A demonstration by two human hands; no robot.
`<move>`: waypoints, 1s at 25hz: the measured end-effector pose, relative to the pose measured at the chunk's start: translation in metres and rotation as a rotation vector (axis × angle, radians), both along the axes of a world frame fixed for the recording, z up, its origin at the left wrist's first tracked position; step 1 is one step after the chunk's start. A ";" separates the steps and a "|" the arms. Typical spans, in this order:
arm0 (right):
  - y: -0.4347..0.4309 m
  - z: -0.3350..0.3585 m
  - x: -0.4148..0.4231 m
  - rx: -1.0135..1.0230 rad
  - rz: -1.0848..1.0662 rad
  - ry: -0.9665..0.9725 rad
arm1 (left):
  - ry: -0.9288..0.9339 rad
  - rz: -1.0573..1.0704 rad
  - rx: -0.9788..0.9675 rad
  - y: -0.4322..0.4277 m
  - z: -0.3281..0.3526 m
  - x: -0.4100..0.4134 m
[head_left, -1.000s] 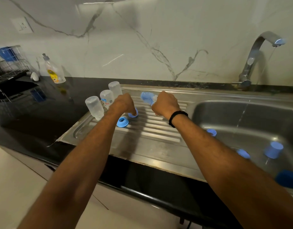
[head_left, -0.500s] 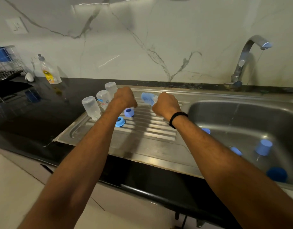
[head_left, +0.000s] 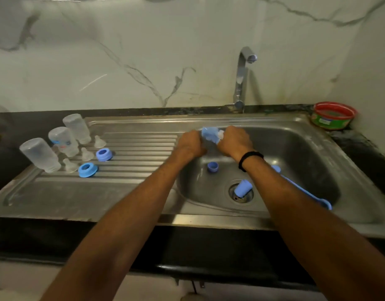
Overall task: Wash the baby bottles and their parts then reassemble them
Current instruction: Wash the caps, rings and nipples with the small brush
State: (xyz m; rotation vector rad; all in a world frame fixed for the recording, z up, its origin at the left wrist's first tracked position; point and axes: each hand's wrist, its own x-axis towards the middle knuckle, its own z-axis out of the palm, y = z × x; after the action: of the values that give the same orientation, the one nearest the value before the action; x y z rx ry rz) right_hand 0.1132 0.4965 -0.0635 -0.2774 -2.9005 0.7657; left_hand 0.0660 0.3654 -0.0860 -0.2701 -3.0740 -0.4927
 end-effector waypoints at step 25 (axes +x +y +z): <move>0.109 -0.048 -0.027 -0.278 -0.299 0.009 | -0.318 0.297 1.113 0.128 -0.094 -0.042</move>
State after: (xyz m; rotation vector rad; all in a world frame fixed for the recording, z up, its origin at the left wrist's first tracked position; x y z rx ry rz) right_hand 0.0866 0.6055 -0.1116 -0.7141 -2.6476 1.1043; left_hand 0.0239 0.4933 -0.1802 0.3105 -2.4524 -2.1679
